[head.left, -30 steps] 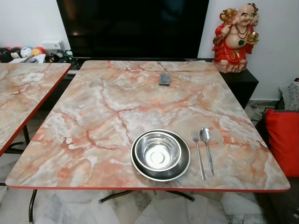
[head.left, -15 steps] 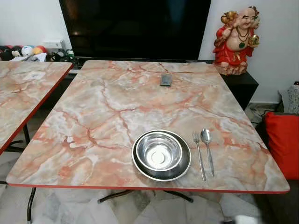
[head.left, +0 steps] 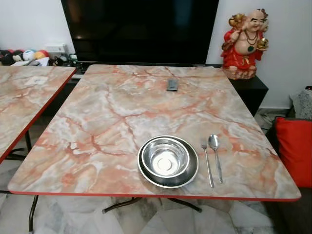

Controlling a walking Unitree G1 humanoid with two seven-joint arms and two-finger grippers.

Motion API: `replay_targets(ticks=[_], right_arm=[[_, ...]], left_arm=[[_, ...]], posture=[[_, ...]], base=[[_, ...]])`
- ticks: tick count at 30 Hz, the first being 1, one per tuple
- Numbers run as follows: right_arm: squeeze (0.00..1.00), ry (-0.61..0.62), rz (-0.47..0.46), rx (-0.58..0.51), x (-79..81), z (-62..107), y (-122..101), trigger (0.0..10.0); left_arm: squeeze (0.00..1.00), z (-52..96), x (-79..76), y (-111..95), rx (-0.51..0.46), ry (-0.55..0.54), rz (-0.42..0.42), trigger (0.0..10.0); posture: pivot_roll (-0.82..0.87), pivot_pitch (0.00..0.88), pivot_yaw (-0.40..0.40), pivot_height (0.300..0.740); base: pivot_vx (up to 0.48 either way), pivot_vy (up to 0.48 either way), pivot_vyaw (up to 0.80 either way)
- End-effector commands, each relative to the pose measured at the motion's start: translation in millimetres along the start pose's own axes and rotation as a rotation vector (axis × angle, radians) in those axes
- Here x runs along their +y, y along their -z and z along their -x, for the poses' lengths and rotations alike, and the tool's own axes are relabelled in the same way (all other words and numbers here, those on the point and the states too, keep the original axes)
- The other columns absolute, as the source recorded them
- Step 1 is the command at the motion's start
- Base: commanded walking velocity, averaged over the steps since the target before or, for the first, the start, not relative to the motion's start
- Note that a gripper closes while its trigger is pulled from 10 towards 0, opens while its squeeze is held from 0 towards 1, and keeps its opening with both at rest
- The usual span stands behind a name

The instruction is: Setting the table

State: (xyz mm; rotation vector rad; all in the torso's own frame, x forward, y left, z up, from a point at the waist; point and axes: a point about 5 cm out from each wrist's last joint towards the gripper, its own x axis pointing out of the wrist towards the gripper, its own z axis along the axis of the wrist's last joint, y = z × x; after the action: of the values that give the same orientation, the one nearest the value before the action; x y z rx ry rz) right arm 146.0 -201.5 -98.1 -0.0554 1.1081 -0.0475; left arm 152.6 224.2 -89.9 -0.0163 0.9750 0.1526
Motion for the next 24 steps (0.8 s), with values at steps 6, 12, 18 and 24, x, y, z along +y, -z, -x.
replay_targets(ticks=[6,12,18,24], right_arm=[[0.00,-0.026,0.006,-0.012,0.6,-0.1,-0.3,10.0],[0.00,-0.031,0.008,-0.018,0.2,-0.2,-1.3,10.0],[0.00,-0.033,0.012,-0.020,0.6,-0.4,-2.3,10.0],[0.00,-0.032,0.018,-0.015,0.6,-0.5,-2.6,10.0]], left_arm=[[0.00,0.7,4.2,2.8,0.017,-0.017,0.016,10.0],[0.00,0.7,4.4,2.9,0.018,-0.020,0.018,10.0],[0.00,0.6,4.1,2.4,0.016,-0.020,0.024,10.0],[0.00,0.4,3.6,1.8,0.013,-0.020,0.030,10.0]], posture=[[0.02,0.000,-0.007,0.740],[0.02,0.000,-0.007,0.740],[0.02,0.000,-0.011,0.740],[0.02,0.000,-0.014,0.740]], base=[[0.000,0.421,0.00],[0.000,0.420,0.00],[0.000,0.421,0.00],[0.000,0.421,0.00]])
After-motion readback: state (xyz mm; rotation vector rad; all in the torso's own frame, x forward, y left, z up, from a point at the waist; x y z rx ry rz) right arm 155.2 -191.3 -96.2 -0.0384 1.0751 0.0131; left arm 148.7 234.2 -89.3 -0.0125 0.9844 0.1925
